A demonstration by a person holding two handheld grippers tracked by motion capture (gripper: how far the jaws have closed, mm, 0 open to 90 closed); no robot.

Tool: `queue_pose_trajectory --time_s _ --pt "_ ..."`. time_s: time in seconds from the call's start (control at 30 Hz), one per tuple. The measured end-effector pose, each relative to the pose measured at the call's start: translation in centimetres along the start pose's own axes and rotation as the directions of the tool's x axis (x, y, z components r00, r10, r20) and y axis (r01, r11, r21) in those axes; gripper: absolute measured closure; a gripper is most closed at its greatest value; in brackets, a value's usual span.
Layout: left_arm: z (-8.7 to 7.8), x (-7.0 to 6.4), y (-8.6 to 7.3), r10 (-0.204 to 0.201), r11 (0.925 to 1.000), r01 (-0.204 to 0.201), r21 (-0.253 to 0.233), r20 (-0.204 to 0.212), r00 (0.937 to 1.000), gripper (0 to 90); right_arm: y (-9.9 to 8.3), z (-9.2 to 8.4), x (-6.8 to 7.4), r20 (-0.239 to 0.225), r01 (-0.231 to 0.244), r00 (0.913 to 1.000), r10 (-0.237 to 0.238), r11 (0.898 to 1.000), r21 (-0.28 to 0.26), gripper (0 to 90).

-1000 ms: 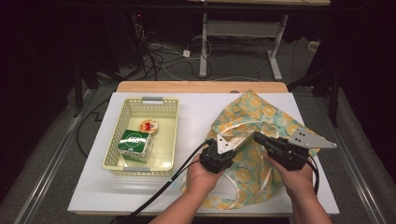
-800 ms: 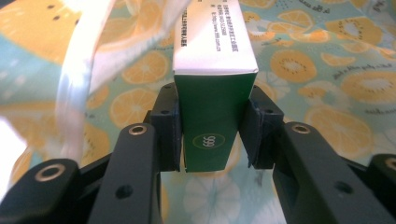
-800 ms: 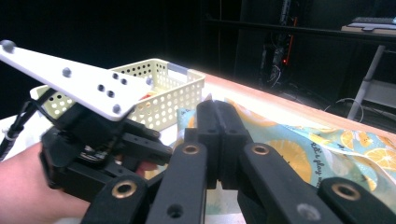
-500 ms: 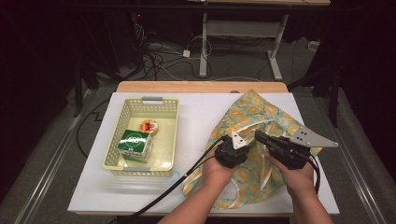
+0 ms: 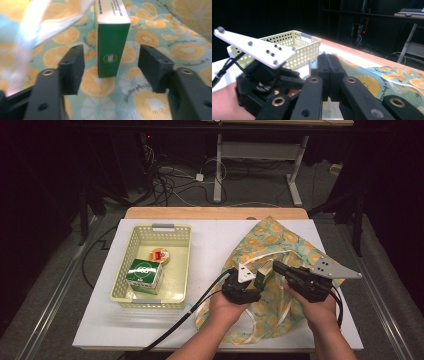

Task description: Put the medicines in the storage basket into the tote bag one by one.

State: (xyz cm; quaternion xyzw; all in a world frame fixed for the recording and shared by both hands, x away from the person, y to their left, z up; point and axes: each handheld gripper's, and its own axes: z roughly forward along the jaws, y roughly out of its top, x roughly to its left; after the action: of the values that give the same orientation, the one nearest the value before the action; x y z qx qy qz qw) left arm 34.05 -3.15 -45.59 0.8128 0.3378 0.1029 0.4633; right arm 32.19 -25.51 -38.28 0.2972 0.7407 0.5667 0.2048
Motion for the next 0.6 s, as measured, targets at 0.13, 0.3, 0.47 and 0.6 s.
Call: queue_pose_trajectory --time_s 0.13,0.3,0.47,0.6 --pt "-1.5 0.2 -0.4 -0.006 0.9999 0.006 0.011 0.024 0.9997 29.5 -0.1 0.0 0.0 -0.001 0.008 1.0000 -0.008 1.000 0.005 90.0" --pt "-3.3 0.2 -0.9 0.013 0.9999 -0.014 0.007 0.044 0.9989 22.8 -0.1 0.0 0.0 -0.002 0.008 1.0000 -0.008 1.000 0.006 90.0" --pt "-4.7 0.4 -1.4 -0.006 1.0000 0.006 0.002 0.061 0.9981 14.1 -0.2 0.0 0.1 -0.001 0.010 0.9999 -0.010 1.000 0.013 90.0" --pt "-5.4 0.4 -1.8 -0.003 1.0000 0.003 0.007 0.053 0.9986 5.9 -0.4 0.1 0.1 -0.002 0.012 0.9999 -0.012 1.000 0.020 90.0"
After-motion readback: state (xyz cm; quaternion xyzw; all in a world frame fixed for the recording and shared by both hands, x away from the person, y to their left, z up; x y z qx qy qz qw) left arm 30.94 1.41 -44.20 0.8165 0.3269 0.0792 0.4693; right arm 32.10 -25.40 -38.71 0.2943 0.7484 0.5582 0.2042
